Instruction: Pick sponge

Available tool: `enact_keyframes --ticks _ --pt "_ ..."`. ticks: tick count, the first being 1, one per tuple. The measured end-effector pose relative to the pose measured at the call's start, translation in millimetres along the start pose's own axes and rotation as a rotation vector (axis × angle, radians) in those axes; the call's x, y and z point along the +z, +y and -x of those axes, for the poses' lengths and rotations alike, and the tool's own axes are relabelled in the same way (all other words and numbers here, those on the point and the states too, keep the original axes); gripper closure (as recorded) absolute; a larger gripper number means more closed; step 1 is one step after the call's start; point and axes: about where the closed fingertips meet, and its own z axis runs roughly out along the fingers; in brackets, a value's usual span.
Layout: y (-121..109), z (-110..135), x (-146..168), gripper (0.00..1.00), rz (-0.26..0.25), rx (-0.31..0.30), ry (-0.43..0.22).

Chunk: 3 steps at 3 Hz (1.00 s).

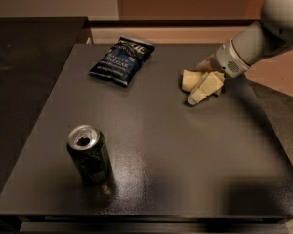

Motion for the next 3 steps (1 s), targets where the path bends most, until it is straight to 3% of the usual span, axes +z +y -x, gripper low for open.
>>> enact_keyframes --ticks 3 --pt "8 19 -25 0.88 -0.017 -0.022 -0.101"
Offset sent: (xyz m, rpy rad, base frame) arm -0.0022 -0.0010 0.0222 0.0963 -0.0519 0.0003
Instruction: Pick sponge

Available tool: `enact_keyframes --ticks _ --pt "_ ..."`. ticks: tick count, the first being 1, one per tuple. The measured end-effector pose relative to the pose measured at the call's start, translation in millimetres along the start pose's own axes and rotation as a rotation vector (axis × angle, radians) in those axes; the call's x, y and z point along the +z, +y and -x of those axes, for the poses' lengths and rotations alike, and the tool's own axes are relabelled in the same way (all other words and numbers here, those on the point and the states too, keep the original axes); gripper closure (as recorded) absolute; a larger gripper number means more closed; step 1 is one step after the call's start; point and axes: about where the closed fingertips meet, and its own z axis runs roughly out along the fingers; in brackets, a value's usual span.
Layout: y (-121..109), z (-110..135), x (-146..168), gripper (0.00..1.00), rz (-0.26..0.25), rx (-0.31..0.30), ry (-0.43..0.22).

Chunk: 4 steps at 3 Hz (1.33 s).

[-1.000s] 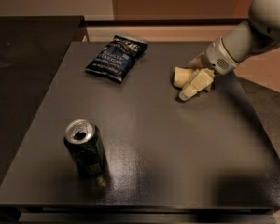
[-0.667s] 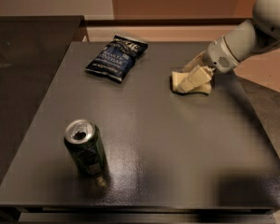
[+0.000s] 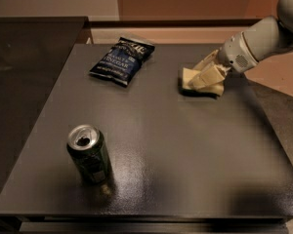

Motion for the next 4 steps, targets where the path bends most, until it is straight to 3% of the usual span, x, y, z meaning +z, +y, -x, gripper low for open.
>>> enact_keyframes --ticks 1,4 --pt "14 15 -28 1.0 -0.015 -0.023 -0.02" --pt "55 65 -109 1.0 -0.041 -0.164 -0.066"
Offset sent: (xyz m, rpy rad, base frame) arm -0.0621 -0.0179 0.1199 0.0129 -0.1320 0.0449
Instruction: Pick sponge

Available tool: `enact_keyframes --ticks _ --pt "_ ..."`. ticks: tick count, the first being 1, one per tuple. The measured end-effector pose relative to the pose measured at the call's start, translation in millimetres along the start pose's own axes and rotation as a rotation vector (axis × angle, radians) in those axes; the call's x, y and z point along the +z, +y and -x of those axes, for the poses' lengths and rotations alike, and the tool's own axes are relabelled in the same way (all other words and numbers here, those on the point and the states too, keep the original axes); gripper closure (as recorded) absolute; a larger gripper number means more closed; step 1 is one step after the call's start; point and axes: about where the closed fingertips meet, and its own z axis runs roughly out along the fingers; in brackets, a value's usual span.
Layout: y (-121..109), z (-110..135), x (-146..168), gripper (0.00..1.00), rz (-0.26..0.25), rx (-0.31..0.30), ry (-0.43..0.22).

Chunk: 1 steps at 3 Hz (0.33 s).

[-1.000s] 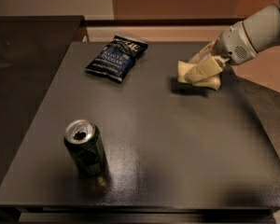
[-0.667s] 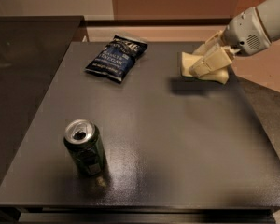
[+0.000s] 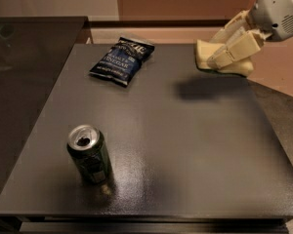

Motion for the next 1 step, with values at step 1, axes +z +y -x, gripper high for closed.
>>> enact_keyframes --ticks 1 --pt "0.0 0.5 -0.3 1.0 0.0 -0.001 0.0"
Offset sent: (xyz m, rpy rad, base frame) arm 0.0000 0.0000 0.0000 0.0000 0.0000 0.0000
